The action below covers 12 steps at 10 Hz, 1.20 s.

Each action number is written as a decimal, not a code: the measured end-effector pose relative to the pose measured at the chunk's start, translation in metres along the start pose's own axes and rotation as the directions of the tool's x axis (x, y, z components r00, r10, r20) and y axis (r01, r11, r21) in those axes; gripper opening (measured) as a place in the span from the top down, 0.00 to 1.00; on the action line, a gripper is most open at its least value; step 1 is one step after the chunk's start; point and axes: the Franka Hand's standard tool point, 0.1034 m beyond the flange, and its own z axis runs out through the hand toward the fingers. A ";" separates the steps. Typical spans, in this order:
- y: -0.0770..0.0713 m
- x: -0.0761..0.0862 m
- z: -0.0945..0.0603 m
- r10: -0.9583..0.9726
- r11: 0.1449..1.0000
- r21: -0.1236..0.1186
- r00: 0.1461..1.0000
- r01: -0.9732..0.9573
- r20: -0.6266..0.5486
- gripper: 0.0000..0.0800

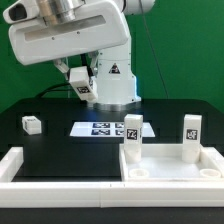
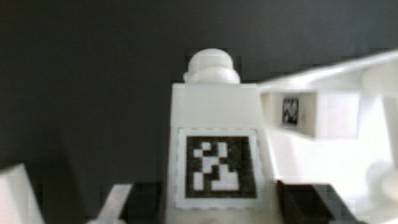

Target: Assemble square table

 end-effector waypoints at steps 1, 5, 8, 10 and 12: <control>-0.014 0.009 -0.009 -0.038 0.996 -0.084 0.997 0.031 -0.072 0.64; -0.101 0.052 -0.025 -0.085 0.990 -0.138 0.924 0.036 -0.373 0.64; -0.111 0.050 -0.017 -0.124 0.988 -0.142 0.828 0.054 -0.547 0.64; -0.110 0.046 -0.010 -0.135 0.987 -0.150 0.816 0.060 -0.562 0.64; -0.142 0.042 0.011 -0.092 0.993 -0.109 0.804 0.034 -0.588 0.64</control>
Offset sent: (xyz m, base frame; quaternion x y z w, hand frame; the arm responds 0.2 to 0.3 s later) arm 0.0605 0.0560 0.0292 -0.0803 0.1284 -0.0167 0.9883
